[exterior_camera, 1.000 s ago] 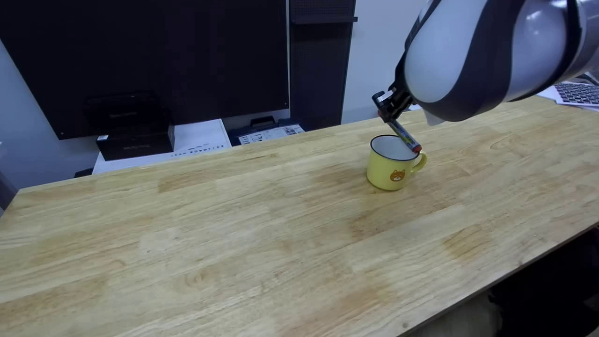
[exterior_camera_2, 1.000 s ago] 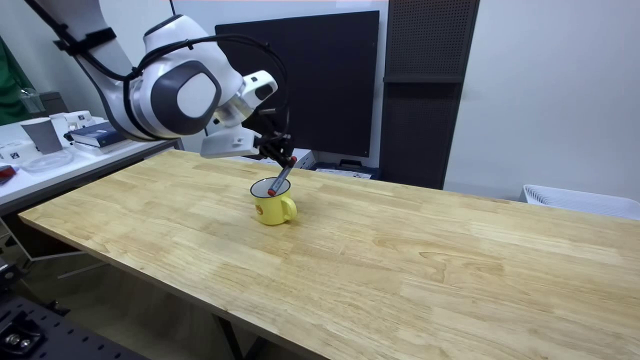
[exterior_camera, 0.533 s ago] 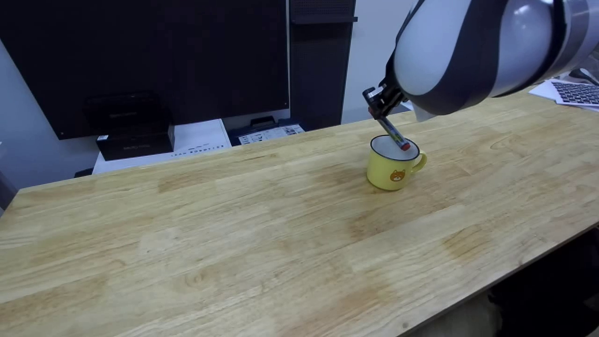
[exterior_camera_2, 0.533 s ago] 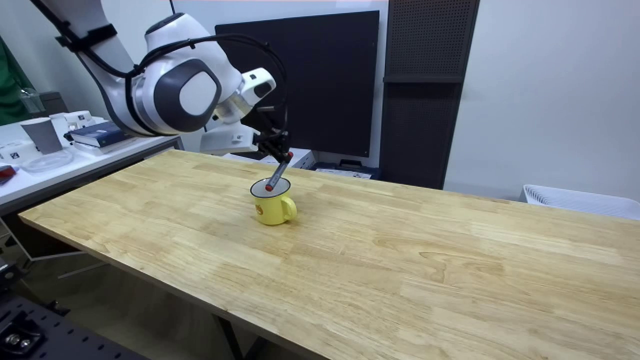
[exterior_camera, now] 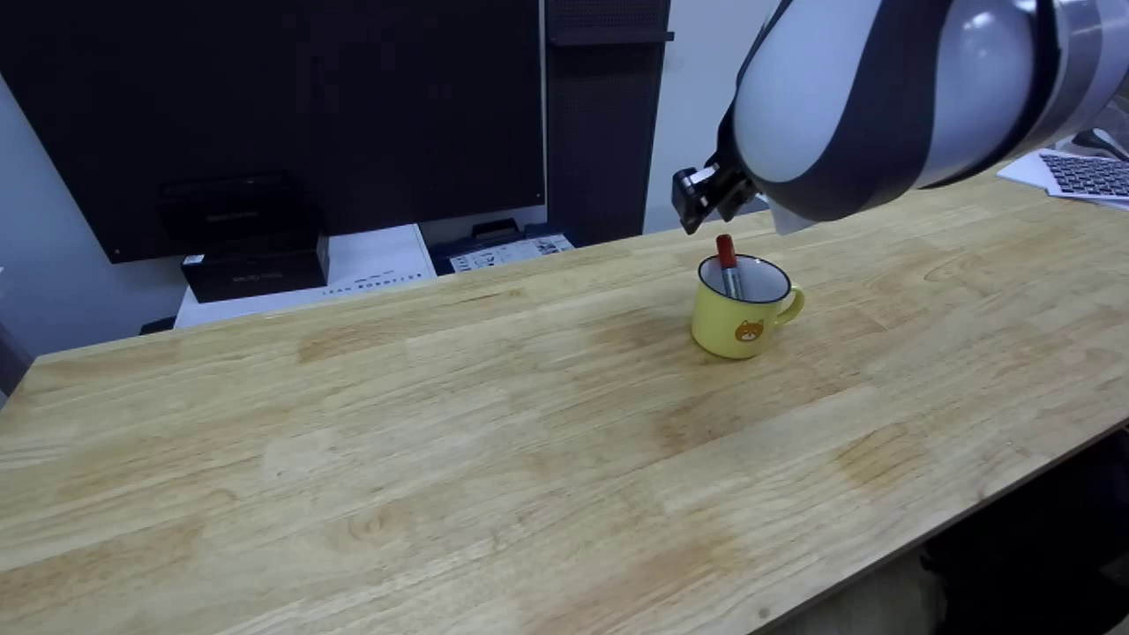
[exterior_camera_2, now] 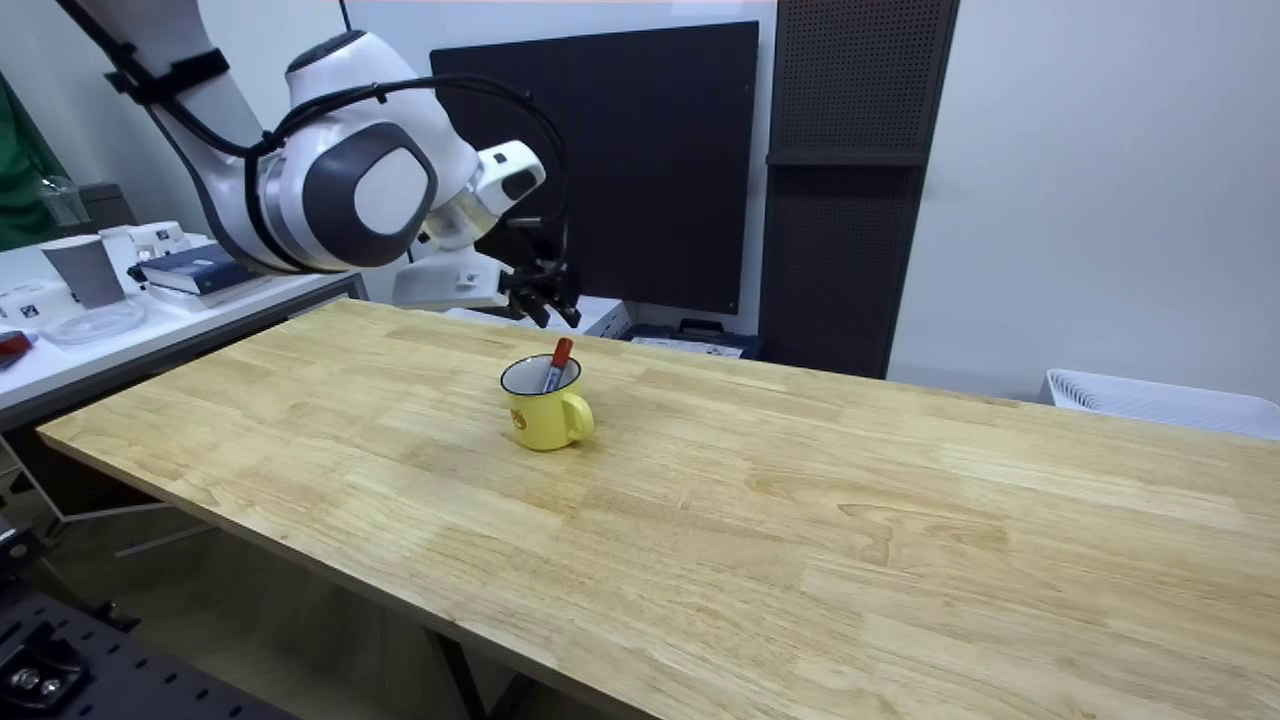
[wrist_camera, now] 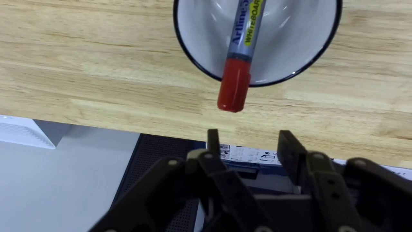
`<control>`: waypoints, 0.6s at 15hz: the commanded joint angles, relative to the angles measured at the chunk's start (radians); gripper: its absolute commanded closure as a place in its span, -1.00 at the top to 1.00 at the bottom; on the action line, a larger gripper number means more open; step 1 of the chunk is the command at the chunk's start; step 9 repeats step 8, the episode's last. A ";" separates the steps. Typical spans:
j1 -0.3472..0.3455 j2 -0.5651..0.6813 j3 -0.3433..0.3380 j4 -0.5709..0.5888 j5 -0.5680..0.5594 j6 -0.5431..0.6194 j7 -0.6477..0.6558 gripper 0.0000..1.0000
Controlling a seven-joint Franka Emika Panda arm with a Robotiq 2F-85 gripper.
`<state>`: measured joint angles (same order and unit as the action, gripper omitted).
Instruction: Put the marker in the mug
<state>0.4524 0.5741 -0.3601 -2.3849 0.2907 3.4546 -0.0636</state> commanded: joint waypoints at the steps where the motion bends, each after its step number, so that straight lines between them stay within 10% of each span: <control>1: -0.025 -0.031 0.017 -0.016 -0.017 0.000 -0.009 0.63; 9: -0.227 -0.164 0.211 -0.091 -0.072 -0.245 0.084 1.00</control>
